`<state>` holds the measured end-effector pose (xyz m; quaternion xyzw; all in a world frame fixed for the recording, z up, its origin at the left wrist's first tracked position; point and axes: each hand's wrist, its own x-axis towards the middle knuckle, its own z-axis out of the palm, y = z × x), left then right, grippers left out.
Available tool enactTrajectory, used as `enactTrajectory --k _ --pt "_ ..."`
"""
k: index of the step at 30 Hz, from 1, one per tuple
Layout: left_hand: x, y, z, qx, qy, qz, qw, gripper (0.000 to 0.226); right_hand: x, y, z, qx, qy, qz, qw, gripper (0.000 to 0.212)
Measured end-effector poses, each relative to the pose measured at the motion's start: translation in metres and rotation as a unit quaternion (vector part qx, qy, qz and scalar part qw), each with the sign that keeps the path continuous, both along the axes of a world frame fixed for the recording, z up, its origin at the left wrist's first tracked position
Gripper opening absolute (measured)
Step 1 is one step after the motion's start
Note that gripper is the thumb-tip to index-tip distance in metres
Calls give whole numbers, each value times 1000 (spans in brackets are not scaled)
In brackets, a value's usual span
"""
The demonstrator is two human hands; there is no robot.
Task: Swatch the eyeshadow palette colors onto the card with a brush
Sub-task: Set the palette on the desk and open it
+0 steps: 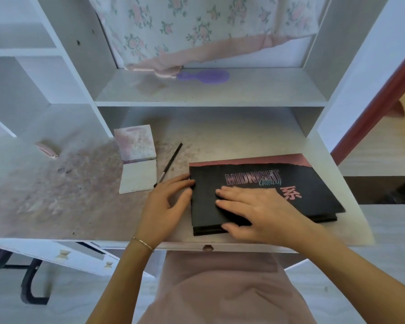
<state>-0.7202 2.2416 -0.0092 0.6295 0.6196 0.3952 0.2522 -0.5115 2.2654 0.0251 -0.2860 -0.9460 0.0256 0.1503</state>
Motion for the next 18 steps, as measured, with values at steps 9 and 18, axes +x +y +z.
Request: enactTrajectory --k 9,18 --pt "6 26 29 57 -99 14 993 24 -23 37 65 35 68 -109 991 35" --pt "23 42 50 163 -137 104 971 28 -38 63 85 14 199 -186 962 21"
